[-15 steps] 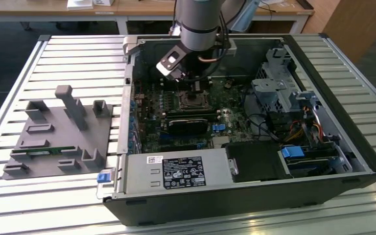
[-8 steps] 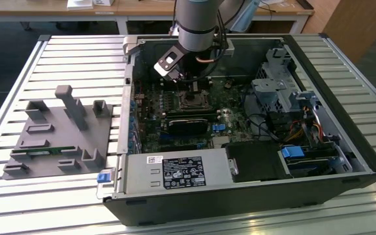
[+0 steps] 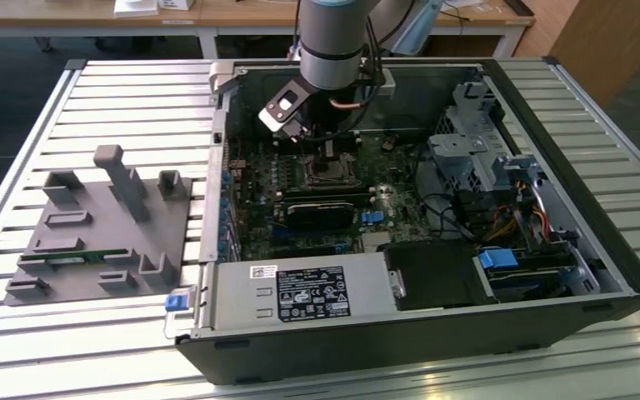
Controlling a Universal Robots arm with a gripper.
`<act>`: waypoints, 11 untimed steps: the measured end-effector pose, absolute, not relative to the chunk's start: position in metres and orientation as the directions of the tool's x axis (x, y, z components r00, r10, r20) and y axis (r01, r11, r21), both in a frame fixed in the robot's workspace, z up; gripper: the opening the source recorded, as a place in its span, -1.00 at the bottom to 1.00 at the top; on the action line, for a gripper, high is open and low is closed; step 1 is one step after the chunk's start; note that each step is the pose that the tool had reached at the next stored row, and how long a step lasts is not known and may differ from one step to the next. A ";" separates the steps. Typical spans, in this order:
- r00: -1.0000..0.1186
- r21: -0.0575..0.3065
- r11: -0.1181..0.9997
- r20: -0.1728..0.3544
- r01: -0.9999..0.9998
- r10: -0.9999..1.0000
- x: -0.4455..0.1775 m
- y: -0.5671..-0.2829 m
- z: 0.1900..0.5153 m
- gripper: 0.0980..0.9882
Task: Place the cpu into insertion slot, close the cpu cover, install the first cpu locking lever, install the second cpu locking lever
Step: 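Close the cpu cover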
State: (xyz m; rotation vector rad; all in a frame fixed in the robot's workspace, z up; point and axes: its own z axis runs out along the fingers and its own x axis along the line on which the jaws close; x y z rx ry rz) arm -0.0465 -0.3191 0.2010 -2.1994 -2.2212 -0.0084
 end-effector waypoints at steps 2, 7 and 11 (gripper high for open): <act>-0.010 -0.008 0.010 0.014 1.000 1.000 -0.047 -0.319 0.200 -0.98; -0.010 -0.007 0.010 0.015 1.000 1.000 -0.047 -0.319 0.198 -0.98; -0.010 -0.007 0.010 0.016 1.000 1.000 -0.047 -0.319 0.203 -0.98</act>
